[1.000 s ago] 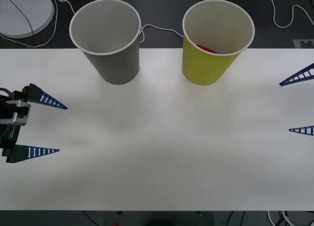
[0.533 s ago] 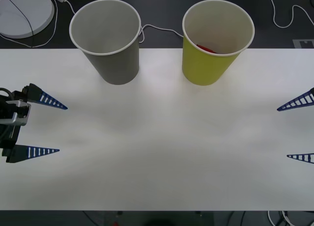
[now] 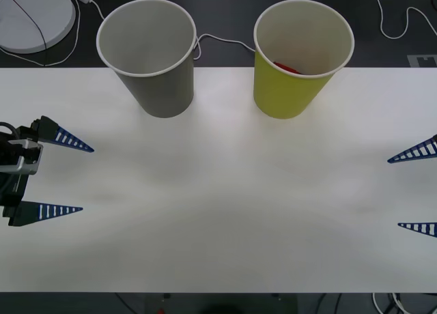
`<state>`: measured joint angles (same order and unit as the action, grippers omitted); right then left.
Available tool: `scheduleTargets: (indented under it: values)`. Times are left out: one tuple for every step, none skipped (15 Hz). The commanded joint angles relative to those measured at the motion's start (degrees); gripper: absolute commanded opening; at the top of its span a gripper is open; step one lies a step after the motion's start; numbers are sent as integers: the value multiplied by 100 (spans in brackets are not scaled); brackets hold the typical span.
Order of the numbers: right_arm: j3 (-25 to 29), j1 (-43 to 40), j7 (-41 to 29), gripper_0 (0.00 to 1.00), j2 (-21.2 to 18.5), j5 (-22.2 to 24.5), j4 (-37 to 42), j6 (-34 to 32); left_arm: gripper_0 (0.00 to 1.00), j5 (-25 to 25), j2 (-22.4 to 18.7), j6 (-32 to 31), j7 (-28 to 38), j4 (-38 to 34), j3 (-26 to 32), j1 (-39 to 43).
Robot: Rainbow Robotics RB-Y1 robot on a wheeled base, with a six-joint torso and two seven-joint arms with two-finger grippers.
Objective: Put the can into the green bin and the plastic bottle into the gray bin
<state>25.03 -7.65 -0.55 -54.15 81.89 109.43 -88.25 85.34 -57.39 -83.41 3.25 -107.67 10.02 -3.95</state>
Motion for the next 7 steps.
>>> scheduleTargets:
  values:
    - [2, 0, 20, 100, 1, -16, -1, 107, 100, 0, 0, 0, 0, 0, 0, 0]
    - [2, 0, 20, 100, 1, -16, -1, 107, 100, 0, 0, 0, 0, 0, 0, 0]
    - [2, 0, 20, 100, 1, -16, -1, 107, 100, 0, 0, 0, 0, 0, 0, 0]
    - [2, 0, 20, 100, 1, -16, -1, 107, 100, 0, 0, 0, 0, 0, 0, 0]
    - [2, 0, 20, 100, 1, -16, -1, 107, 100, 0, 0, 0, 0, 0, 0, 0]
    - [2, 0, 20, 100, 1, -16, -1, 107, 100, 0, 0, 0, 0, 0, 0, 0]
    - [2, 0, 20, 100, 1, -16, -1, 107, 100, 0, 0, 0, 0, 0, 0, 0]
